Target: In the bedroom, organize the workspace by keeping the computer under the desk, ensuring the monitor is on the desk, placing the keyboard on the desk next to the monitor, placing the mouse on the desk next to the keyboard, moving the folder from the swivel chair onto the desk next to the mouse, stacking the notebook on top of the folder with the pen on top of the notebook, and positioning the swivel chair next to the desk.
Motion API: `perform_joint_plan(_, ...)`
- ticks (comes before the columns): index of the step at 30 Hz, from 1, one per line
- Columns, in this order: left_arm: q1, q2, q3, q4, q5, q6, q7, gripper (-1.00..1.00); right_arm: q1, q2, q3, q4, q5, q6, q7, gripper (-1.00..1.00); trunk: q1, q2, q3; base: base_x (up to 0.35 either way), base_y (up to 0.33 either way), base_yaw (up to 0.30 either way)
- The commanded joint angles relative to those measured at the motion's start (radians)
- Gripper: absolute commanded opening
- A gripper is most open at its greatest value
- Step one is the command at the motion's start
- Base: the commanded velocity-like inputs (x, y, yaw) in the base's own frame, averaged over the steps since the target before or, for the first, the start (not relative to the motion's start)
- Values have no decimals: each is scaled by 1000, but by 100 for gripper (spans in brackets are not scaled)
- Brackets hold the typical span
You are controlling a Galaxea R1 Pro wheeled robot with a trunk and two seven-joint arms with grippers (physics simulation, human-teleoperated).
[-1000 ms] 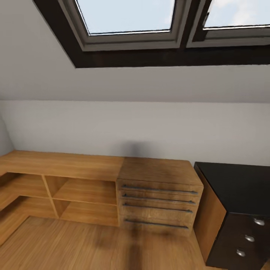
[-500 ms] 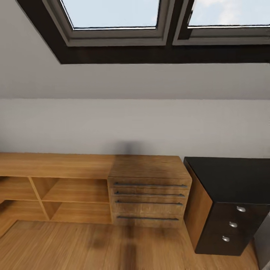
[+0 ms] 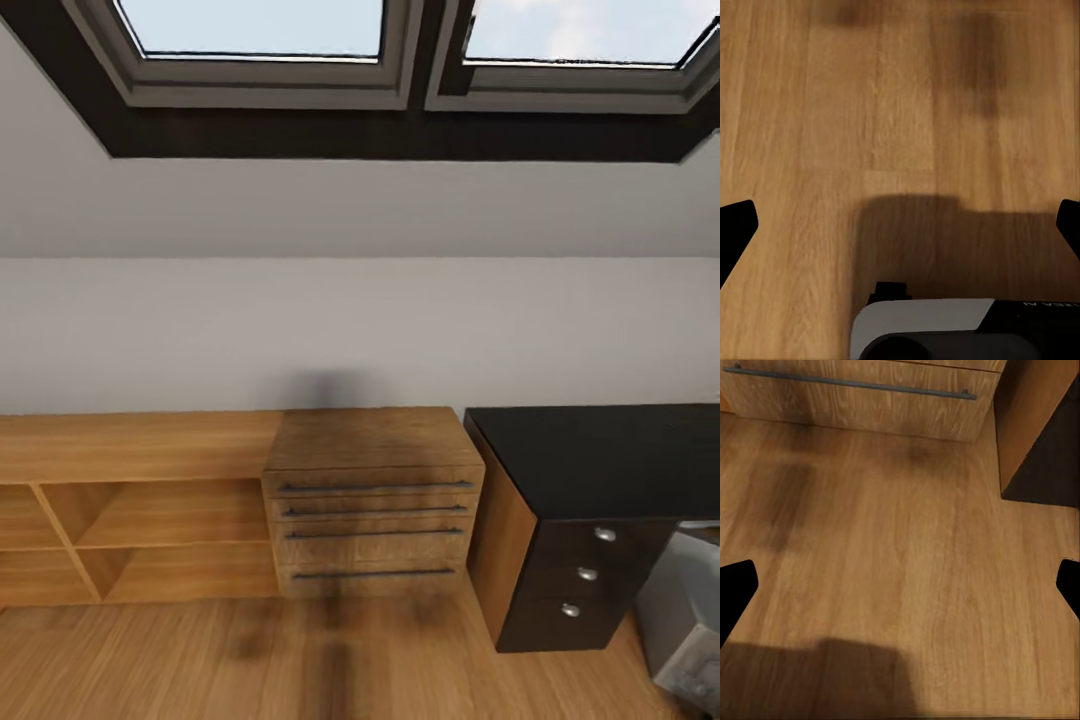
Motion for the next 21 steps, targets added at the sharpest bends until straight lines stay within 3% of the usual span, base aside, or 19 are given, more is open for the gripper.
perform_joint_plan(1,0,0,-1,0,5,-3,0,100,-1,0,0,1,3,-3,0,100,0,-1,-2,0,0,-218)
perform_joint_plan(6,0,0,-1,0,5,-3,0,100,-1,-1,-2,0,3,-3,0,100,0,-1,-6,-27,56,-242)
perform_joint_plan(16,0,0,-1,0,5,-3,0,100,-1,-8,-2,0,3,-3,0,100,0,-1,-7,-181,240,-286)
perform_joint_plan(21,0,0,-2,0,5,-3,0,100,-1,-8,-2,-1,3,-4,0,100,0,-1,-7,-68,106,-299)
